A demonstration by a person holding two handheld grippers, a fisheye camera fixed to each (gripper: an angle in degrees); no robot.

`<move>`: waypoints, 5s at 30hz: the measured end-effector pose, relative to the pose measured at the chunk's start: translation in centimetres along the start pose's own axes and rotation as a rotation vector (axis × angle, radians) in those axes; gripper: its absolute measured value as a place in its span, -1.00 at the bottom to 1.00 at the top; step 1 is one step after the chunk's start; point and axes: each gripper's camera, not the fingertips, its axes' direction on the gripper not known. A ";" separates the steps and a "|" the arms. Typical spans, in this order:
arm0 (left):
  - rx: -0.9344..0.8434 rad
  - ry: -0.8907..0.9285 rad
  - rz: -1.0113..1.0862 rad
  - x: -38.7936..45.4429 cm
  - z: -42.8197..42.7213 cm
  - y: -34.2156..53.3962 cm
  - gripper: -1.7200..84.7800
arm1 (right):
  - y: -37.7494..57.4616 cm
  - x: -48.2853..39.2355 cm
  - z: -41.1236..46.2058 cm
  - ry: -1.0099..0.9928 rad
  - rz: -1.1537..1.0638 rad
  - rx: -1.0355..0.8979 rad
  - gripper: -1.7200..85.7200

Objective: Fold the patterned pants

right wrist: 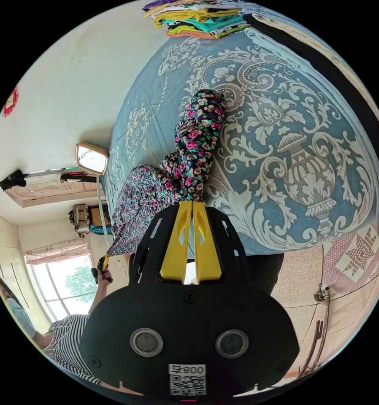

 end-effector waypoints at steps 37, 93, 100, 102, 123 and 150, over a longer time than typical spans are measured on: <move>-0.872 0.168 0.940 52.4 64.8 10.7 -0.79 | 5.2 -11.8 0.5 0.403 -0.354 0.059 -0.78; -0.551 -0.077 0.983 76.1 83.0 6.2 -0.78 | 18.6 17.5 -23.2 -0.157 0.101 0.339 -0.92; -0.664 -0.173 0.904 67.7 74.8 9.2 -0.75 | 16.7 16.2 -23.9 -0.058 0.053 0.330 -0.79; -0.710 -0.228 0.918 66.3 73.5 10.9 -0.74 | 16.1 16.3 -23.5 -0.031 0.088 0.337 -0.78; -0.717 -0.134 0.873 64.7 66.5 8.8 -0.84 | 10.2 13.6 -21.0 0.200 0.195 0.227 -0.87; -0.639 0.010 1.173 85.4 77.6 -7.3 -0.94 | -15.1 -11.6 -3.1 0.499 -0.560 0.244 -0.94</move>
